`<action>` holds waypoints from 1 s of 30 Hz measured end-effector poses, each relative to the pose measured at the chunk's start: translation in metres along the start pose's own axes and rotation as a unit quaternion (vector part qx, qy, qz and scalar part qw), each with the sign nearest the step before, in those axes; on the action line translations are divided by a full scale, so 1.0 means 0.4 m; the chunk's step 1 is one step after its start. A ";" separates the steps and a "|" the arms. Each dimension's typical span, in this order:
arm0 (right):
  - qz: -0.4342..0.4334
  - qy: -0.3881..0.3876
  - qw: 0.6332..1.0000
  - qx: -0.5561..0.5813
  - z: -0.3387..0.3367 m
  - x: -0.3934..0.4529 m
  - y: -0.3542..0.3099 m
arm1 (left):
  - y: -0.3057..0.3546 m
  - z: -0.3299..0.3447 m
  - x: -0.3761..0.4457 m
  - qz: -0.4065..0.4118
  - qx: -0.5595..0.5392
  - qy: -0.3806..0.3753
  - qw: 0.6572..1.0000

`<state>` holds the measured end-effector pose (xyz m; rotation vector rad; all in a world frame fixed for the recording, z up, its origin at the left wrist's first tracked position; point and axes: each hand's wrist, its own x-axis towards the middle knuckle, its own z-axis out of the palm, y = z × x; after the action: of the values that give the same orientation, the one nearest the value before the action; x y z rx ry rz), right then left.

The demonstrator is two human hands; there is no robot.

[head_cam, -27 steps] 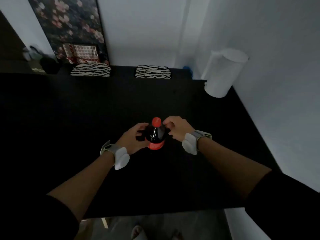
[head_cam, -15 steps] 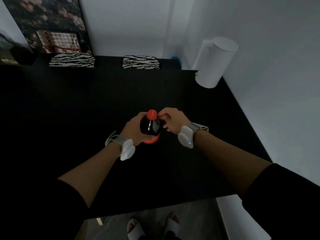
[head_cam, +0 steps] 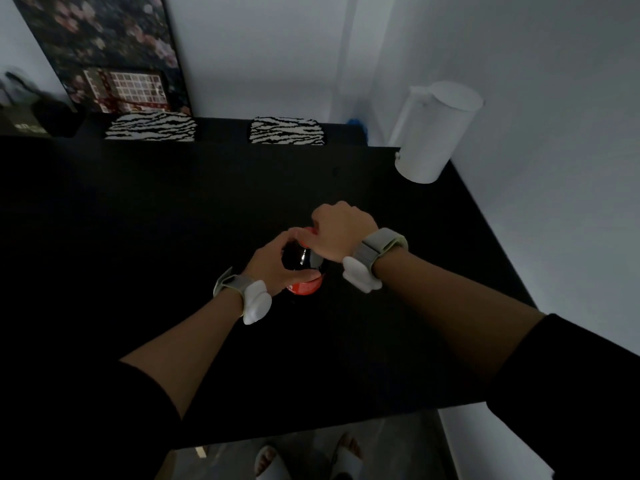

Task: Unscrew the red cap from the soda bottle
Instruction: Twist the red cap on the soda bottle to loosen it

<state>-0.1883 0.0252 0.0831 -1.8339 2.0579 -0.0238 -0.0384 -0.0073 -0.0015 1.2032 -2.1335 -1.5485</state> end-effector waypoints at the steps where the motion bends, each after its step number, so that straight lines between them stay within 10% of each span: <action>1: -0.006 0.008 1.000 -0.026 -0.001 0.003 -0.003 | 0.001 -0.004 0.002 -0.004 -0.002 -0.002 1.000; 30: -0.082 -0.004 0.994 -0.070 0.013 0.022 0.020 | -0.020 -0.021 0.032 -0.007 -0.035 -0.025 0.999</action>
<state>-0.1949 0.0190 0.0738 -2.0808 1.9412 0.0844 -0.0376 -0.0231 -0.0086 1.1713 -2.0863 -1.6625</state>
